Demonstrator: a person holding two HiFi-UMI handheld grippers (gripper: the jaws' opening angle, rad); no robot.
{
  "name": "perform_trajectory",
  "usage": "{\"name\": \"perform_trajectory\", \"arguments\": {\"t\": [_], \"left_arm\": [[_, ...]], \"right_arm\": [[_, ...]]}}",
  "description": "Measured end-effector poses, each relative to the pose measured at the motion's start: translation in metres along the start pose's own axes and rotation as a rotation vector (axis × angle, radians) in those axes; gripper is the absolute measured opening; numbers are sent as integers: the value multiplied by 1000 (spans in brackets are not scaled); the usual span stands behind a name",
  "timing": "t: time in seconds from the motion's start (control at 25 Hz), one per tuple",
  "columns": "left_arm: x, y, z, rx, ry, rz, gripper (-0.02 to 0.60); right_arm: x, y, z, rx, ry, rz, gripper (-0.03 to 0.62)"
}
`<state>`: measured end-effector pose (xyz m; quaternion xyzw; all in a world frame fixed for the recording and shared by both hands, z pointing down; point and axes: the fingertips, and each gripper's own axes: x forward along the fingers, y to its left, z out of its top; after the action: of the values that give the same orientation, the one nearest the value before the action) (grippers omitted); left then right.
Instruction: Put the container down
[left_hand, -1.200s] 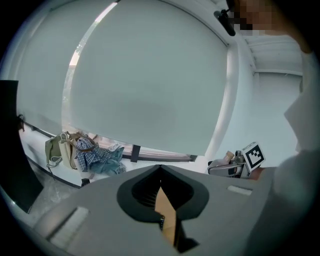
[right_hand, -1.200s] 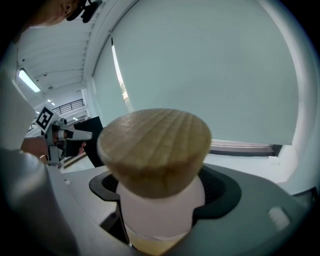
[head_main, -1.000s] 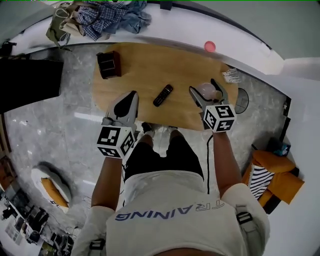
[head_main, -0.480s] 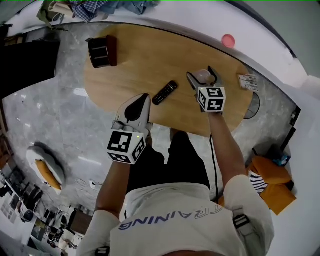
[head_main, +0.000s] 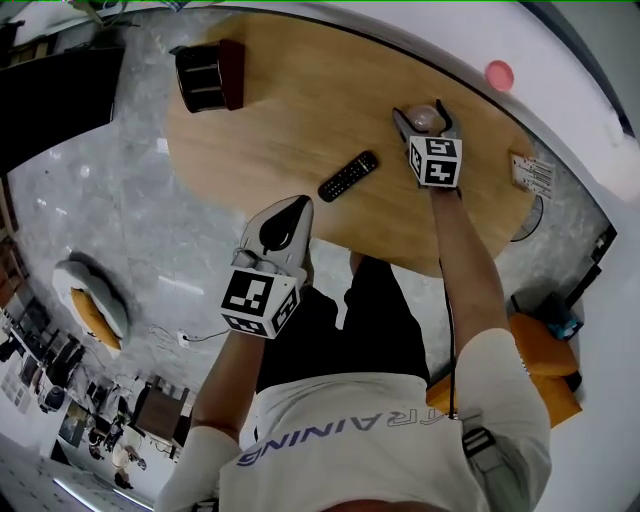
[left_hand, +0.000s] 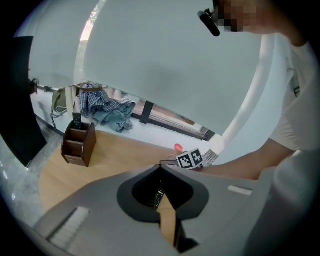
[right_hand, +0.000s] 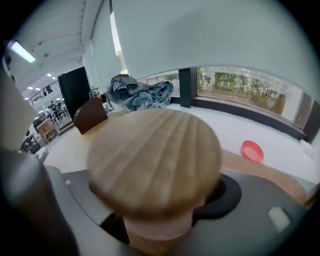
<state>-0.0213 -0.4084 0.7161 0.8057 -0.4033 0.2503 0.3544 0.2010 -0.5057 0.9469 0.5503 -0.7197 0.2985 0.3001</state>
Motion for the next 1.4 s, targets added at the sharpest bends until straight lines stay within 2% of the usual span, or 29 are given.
{"name": "perform_trajectory", "arguments": {"t": [0.28, 0.56, 0.72, 1.0, 1.16, 1.4], "left_arm": [[0, 2, 2, -26, -15, 12, -2], [-1, -5, 4, -13, -13, 9, -2], [-4, -13, 2, -1, -6, 2, -2], [-23, -30, 14, 23, -32, -22, -2], [-49, -46, 41, 68, -78, -42, -2], [-93, -64, 79, 122, -146, -80, -2]], "right_arm": [[8, 6, 0, -80, 22, -22, 426], [9, 9, 0, -103, 24, -16, 430], [4, 7, 1, -75, 6, 2, 499], [-45, 13, 16, -46, -39, 45, 522], [-106, 24, 32, 18, -71, 92, 466], [-217, 45, 85, 98, -234, 86, 228]]}}
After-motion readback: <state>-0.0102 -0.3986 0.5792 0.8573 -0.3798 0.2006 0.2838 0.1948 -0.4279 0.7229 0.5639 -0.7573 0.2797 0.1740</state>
